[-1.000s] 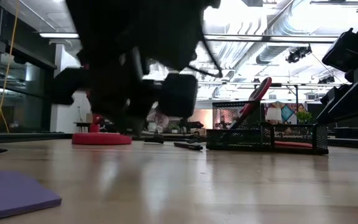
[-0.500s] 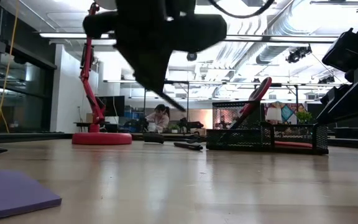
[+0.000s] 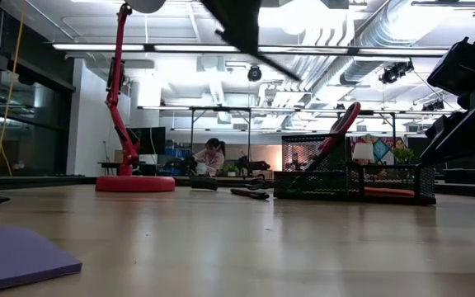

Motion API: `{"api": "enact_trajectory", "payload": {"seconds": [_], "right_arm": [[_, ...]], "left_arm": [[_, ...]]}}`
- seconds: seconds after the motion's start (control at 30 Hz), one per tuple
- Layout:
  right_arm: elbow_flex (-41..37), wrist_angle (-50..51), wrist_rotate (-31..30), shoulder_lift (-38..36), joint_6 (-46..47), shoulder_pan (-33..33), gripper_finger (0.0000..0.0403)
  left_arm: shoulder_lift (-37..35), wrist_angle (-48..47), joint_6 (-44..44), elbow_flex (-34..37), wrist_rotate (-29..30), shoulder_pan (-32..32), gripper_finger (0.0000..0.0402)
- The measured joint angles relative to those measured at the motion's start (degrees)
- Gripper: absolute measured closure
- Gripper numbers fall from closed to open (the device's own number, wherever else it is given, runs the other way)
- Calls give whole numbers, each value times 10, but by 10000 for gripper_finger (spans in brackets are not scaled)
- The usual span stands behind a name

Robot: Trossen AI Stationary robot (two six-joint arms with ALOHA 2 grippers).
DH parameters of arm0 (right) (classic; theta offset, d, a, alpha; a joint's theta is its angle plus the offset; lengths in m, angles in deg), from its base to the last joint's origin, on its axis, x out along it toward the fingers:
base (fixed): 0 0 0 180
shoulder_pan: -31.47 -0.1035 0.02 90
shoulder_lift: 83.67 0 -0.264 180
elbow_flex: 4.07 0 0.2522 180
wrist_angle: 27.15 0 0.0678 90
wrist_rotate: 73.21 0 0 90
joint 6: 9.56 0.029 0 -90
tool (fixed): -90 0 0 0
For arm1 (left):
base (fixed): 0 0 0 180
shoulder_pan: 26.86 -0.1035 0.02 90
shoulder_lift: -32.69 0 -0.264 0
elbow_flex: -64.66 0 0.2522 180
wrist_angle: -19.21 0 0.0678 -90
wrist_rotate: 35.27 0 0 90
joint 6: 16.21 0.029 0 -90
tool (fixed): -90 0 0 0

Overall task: Pick and place office supplies into organizer
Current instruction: Put the black pen into the desk organizer

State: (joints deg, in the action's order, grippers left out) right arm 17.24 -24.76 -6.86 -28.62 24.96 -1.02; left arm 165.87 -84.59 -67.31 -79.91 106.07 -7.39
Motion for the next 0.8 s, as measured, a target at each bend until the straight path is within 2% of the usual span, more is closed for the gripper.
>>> {"api": "enact_trajectory", "payload": {"seconds": [0.2, 0.3, 0.5, 0.6, 0.67, 0.8], "right_arm": [[0, 0, 0, 0, 0, 0, 235], [0, 0, 0, 0, 0, 0, 238], [0, 1, 0, 0, 0, 0, 242], [0, 0, 0, 0, 0, 0, 241], [0, 0, 0, 0, 0, 0, 239], [0, 0, 0, 0, 0, 0, 236]], "left_arm": [[-2, 2, 126, -42, 21, -4, 379], [-14, 0, 134, -37, 20, -14, 388], [-16, 0, 154, -41, -7, -88, 389], [-16, 0, 173, -42, -58, -124, 386], [-16, 2, 217, -42, -96, -150, 385], [-21, 17, 300, -42, -128, -199, 384]]}}
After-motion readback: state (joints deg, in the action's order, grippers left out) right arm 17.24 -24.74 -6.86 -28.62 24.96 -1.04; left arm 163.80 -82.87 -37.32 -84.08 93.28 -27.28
